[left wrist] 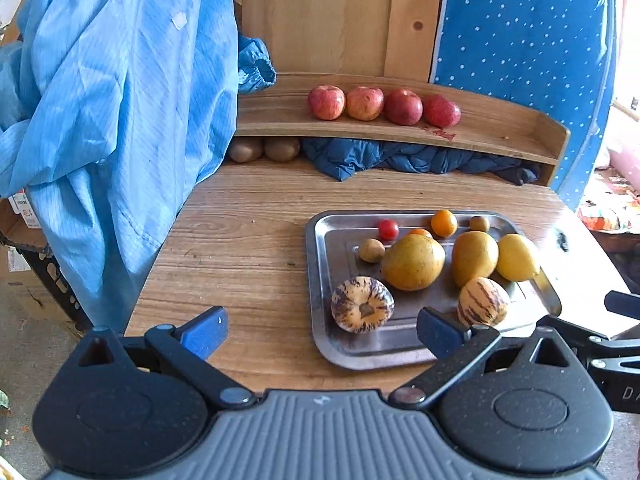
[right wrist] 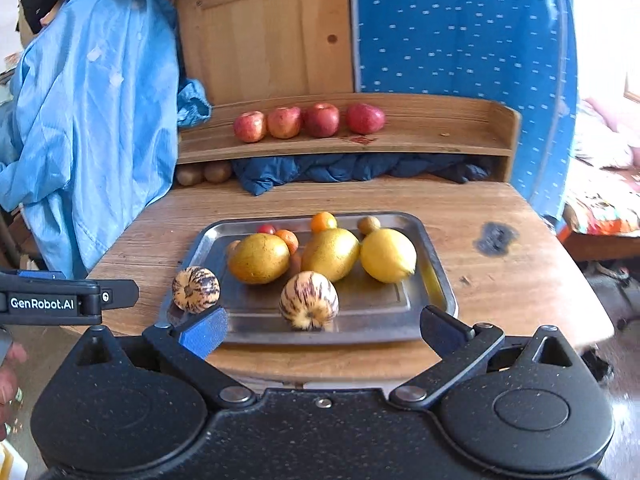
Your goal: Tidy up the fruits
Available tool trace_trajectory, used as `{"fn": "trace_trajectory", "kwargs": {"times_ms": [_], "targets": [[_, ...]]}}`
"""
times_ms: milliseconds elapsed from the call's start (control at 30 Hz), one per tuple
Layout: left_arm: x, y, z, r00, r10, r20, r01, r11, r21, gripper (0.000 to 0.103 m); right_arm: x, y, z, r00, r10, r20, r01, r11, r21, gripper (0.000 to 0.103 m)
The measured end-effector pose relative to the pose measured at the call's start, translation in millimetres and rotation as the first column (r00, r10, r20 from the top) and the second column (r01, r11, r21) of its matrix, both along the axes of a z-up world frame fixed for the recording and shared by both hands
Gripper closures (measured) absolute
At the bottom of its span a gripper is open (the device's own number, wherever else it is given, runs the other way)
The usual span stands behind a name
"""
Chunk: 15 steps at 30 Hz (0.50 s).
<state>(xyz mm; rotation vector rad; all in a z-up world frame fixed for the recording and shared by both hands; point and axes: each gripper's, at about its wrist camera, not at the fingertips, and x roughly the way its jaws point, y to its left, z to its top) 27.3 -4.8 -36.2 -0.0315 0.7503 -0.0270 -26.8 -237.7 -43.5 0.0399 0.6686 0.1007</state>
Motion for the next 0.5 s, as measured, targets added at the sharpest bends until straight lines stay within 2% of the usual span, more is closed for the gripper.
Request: {"fn": "trace_trajectory", "kwargs": {"times_ms": [200, 500], "targets": [[-18, 7, -3, 0.998, -0.062, 0.003, 0.062, 0.998, 0.003, 0.001, -16, 5, -2, 0.999, -0.045, -0.011, 0.045, 0.999, -0.009, 0.001], [-24, 8, -6, 0.996, -0.084, -0.017, 0.083, 0.996, -0.009, 0.001, -2, 2, -7, 0.999, -0.008, -0.035, 0.007, 1.0, -0.029, 0.001]]}}
